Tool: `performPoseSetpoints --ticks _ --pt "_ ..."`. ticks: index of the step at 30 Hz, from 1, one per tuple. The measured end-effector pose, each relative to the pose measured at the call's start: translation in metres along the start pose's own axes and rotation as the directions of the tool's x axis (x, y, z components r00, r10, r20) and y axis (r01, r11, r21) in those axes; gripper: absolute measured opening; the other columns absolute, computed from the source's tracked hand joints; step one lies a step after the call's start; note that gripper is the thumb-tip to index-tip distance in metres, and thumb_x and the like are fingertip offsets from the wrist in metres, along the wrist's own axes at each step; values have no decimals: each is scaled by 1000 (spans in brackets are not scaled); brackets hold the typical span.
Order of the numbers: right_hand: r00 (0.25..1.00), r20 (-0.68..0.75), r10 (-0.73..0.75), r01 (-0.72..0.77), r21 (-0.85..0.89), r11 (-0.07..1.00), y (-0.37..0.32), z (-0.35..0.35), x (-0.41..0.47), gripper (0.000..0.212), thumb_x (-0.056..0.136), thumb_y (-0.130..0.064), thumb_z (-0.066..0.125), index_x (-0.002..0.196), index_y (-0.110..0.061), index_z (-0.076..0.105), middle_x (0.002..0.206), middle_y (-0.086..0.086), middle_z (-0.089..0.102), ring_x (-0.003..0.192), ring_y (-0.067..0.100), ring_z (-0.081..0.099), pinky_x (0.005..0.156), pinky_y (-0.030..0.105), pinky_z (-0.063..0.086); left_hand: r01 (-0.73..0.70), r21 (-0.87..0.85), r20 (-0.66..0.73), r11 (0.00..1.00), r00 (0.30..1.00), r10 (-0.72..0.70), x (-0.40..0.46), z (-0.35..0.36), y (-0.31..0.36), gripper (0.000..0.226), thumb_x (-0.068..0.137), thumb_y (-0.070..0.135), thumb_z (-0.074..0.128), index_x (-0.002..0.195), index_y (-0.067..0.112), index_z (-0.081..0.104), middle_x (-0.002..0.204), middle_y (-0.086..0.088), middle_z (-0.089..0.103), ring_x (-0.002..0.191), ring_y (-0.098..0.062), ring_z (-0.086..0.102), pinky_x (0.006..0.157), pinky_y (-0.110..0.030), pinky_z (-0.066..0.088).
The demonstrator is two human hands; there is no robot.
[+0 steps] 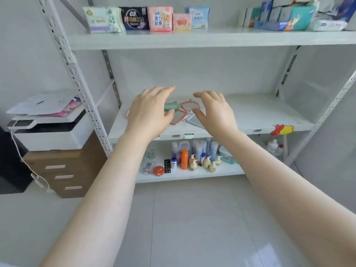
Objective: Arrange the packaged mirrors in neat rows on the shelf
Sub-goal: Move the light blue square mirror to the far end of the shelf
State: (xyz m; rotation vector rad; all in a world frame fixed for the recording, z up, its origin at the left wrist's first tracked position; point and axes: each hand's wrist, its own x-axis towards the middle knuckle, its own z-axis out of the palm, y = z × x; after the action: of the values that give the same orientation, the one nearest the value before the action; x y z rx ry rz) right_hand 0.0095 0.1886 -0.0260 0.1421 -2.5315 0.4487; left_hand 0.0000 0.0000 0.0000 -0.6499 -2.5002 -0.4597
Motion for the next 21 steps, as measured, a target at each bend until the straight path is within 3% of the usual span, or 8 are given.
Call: performPoseSetpoints --ticks 7,21 --pt "979 160 122 -112 -70 991 59 60 -10 46 94 -29 56 138 -18 47 134 6 53 125 28 43 90 40 45 51 15 164 999 985 -53 3 89 -11 57 87 26 56 142 26 43 141 -1 52 130 -26 47 104 -38 38" --pt "915 347 205 -181 -101 978 213 139 39 48 92 -29 57 138 -18 46 131 7 54 123 28 45 89 40 46 164 54 367 985 914 -173 81 251 7 55 88 24 55 142 23 43 143 -2 50 130 -27 47 102 -38 40"
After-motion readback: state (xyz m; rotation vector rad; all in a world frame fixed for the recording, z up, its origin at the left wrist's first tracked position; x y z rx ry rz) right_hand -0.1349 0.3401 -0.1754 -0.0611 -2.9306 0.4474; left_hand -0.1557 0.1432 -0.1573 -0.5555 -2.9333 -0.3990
